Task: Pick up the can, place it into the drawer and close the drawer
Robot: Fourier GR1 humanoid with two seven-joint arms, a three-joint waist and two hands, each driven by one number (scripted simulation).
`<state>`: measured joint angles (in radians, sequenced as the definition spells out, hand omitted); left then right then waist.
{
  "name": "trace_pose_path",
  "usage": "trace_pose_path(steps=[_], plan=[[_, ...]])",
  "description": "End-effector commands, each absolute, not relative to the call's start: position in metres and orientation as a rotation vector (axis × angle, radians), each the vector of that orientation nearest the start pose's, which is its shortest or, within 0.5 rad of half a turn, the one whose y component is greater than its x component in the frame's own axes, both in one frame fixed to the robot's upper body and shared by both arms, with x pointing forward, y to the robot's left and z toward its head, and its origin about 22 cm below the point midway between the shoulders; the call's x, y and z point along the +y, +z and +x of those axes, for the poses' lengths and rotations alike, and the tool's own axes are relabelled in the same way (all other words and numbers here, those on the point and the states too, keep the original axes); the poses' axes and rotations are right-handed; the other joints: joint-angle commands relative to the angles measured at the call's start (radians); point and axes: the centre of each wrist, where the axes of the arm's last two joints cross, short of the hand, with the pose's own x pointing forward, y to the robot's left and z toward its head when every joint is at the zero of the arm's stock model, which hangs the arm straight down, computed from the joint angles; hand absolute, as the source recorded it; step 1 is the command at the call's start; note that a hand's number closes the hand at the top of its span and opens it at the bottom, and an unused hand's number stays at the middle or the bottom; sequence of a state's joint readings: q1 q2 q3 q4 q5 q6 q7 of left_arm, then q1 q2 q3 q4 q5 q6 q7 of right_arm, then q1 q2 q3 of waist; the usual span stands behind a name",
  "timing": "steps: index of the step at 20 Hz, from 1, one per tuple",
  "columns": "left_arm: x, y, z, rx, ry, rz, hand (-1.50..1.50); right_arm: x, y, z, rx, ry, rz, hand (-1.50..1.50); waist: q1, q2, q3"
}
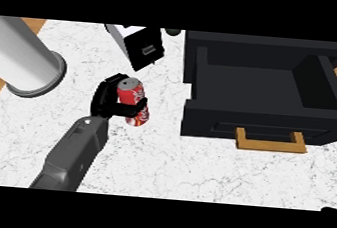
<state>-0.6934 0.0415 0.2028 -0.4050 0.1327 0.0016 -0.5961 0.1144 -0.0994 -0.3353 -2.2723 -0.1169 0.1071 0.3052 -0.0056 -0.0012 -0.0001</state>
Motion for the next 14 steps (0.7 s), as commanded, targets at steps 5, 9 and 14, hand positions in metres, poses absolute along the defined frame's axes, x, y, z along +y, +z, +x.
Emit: trace_pose_path(steps=[5, 9, 14], plan=[[0.152, 0.009, 0.396, -1.676, -0.049, -0.146, 1.50, -0.312, 0.152, 0.174, -1.851, -0.070, -0.293, -1.50, 0.018, -0.006, 0.001], [0.122, 0.058, 0.408, -1.700, -0.082, -0.175, 1.50, -0.299, 0.165, 0.172, -1.885, -0.056, -0.282, -1.50, 0.005, -0.004, 0.000], [0.100, 0.120, 0.410, -1.717, -0.085, -0.202, 1.50, -0.311, 0.141, 0.178, -1.876, -0.076, -0.302, -1.50, 0.006, -0.003, 0.001]])
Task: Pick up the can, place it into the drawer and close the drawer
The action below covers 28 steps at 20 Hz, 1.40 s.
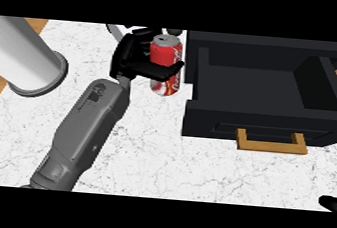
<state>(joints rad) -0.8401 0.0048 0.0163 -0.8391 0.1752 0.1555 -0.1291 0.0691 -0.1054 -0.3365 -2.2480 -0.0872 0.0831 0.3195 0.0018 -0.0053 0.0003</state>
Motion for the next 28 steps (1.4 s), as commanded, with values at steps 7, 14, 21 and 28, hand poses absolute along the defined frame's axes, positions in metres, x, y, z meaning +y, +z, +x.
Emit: trace_pose_path(steps=[7, 14, 21, 28], plan=[[0.056, 0.175, 0.407, -1.740, -0.137, -0.153, 1.50, -0.307, 0.146, 0.182, -1.871, -0.064, -0.297, -1.50, -0.012, 0.006, 0.000], [0.023, 0.232, 0.417, -1.724, -0.164, -0.135, 1.50, -0.298, 0.157, 0.176, -1.884, -0.058, -0.297, -1.50, -0.026, 0.009, 0.000], [-0.002, 0.250, 0.422, -1.716, -0.189, -0.085, 1.50, -0.284, 0.168, 0.176, -1.886, -0.039, -0.278, -1.50, -0.044, 0.013, 0.000], [-0.007, 0.246, 0.434, -1.684, -0.213, -0.035, 1.50, -0.291, 0.157, 0.168, -1.905, -0.051, -0.248, -1.50, -0.069, 0.019, 0.002]])
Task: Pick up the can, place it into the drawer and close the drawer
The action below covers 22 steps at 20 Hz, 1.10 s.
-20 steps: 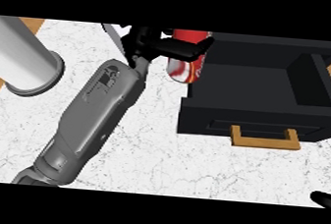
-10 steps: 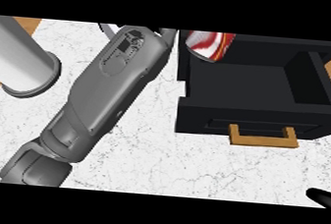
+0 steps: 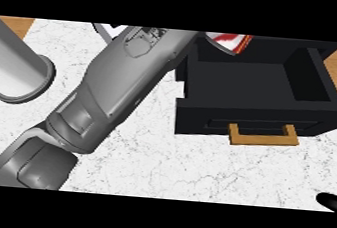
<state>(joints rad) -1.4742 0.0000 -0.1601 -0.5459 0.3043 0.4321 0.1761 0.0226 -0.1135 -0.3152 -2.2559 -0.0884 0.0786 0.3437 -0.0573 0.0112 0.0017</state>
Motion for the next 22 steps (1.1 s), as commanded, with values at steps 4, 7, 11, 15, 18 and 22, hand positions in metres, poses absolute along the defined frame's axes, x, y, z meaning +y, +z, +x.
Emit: trace_pose_path(steps=[4, 7, 11, 15, 18, 22], plan=[[-0.018, 0.251, 0.430, -1.685, -0.211, 0.014, 1.50, -0.293, 0.157, 0.176, -1.912, -0.035, -0.245, -1.50, -0.032, 0.006, 0.001], [-0.015, 0.245, 0.435, -1.707, -0.191, 0.060, 1.50, -0.294, 0.180, 0.178, -1.922, -0.016, -0.257, -1.50, -0.031, 0.009, 0.001], [-0.021, 0.250, 0.432, -1.702, -0.135, 0.115, -1.50, -0.296, 0.175, 0.189, -1.921, 0.028, -0.234, -1.50, -0.052, 0.012, 0.002], [-0.020, 0.247, 0.434, -1.713, -0.114, 0.135, -1.50, -0.291, 0.173, 0.186, -1.923, -0.002, -0.213, -1.50, -0.054, 0.016, 0.002], [-0.019, 0.247, 0.435, -1.720, -0.081, 0.135, -1.50, -0.292, 0.182, 0.194, -1.959, 0.071, -0.312, -1.50, -0.049, 0.021, 0.002], [-0.022, 0.251, 0.433, -1.722, -0.066, 0.111, -1.50, -0.287, 0.183, 0.201, -1.966, 0.163, -0.332, -1.50, -0.037, 0.014, 0.001]])
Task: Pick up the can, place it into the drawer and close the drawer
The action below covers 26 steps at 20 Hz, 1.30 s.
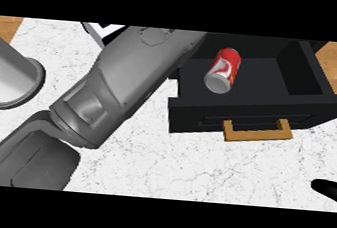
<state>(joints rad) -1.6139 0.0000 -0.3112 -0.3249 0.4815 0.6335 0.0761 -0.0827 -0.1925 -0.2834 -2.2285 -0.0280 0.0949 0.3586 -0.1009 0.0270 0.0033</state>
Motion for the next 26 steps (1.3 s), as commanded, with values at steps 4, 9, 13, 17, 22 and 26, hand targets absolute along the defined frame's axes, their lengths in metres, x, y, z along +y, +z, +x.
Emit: trace_pose_path(steps=[4, 9, 13, 17, 22, 26], plan=[[-0.019, 0.249, 0.435, -1.712, -0.034, 0.088, -1.50, -0.280, 0.191, 0.201, -2.004, 0.300, -0.447, -1.50, 0.012, -0.001, -0.001], [-0.022, 0.263, 0.434, -1.710, 0.021, 0.032, -1.50, -0.270, 0.198, 0.215, -2.000, 0.483, -0.568, -1.50, 0.012, 0.005, -0.002], [-0.017, 0.246, 0.436, -1.708, 0.031, 0.040, -1.50, -0.268, 0.177, 0.241, -1.969, 0.608, -0.689, -1.50, 0.031, 0.001, 0.000], [-0.028, 0.276, 0.432, -1.733, -0.011, 0.039, -1.50, -0.248, 0.175, 0.267, -1.922, 0.711, -0.797, -1.50, 0.076, -0.002, -0.002], [-0.019, 0.254, 0.437, -1.740, -0.039, 0.039, -1.50, -0.220, 0.137, 0.303, -1.862, 0.830, -0.857, -1.50, 0.101, -0.003, -0.002], [-0.029, 0.274, 0.431, -1.730, -0.048, 0.049, -1.50, -0.214, 0.120, 0.330, -1.789, 0.936, -0.938, -1.50, 0.104, -0.007, -0.002]])
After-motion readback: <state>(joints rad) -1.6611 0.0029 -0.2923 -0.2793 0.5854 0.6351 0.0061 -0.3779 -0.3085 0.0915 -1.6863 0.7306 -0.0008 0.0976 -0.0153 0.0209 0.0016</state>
